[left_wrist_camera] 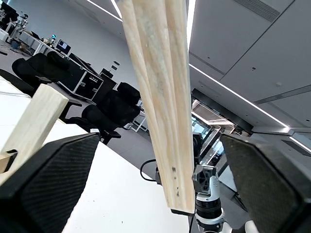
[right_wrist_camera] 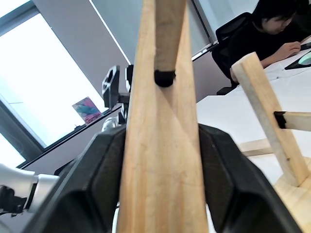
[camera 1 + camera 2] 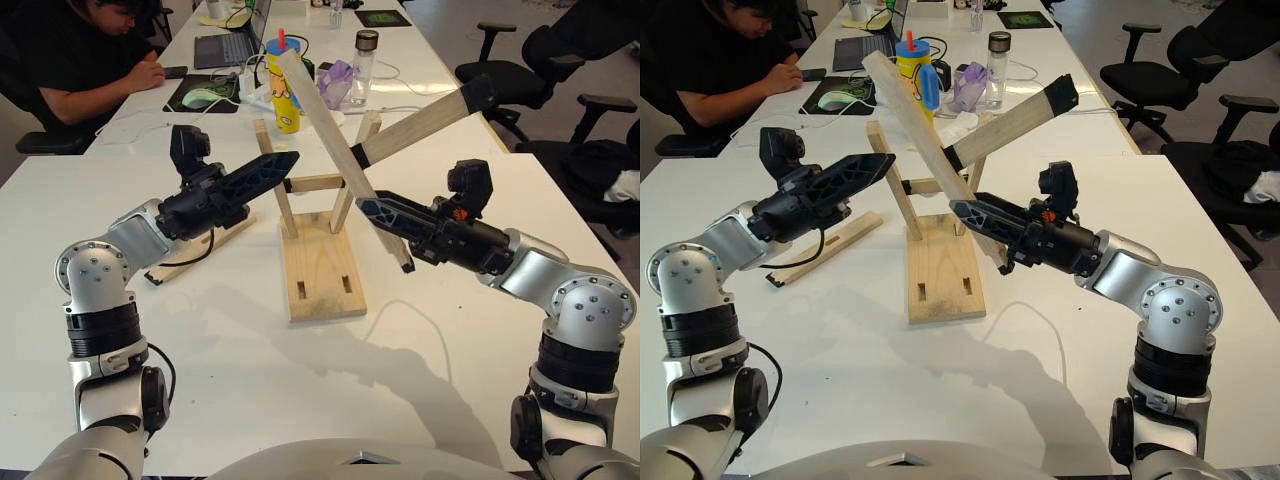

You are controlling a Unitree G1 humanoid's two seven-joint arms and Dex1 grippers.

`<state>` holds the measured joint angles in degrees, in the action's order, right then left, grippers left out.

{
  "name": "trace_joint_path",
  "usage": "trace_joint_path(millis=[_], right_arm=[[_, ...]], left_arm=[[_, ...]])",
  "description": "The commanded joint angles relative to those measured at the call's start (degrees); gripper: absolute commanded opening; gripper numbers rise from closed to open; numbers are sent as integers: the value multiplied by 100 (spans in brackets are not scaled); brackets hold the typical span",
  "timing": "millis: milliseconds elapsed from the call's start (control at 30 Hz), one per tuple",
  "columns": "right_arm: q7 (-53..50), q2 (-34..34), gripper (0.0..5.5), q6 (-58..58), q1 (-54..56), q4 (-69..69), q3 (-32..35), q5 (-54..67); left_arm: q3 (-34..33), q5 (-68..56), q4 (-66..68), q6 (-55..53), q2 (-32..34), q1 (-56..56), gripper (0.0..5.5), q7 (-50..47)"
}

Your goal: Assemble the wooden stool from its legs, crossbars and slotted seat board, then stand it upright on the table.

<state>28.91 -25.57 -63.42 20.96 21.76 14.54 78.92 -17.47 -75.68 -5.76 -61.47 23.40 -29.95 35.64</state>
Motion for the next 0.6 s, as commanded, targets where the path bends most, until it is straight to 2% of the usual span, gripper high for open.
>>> trace_joint_path(millis=[33,267,600], right_arm=[[205,-167,205,-79,-28,68,-202,256],[233,-244,205,-36,-256,173,-427,425],[320,-417,205,27,-396,275,-506,587]], left_arm=[[14,-229,-69,-88,67,-213,455,-76],[24,-649,-243,-175,127,-309,455,-189],[44,-971,-330,-307,438,-164,327,-183]])
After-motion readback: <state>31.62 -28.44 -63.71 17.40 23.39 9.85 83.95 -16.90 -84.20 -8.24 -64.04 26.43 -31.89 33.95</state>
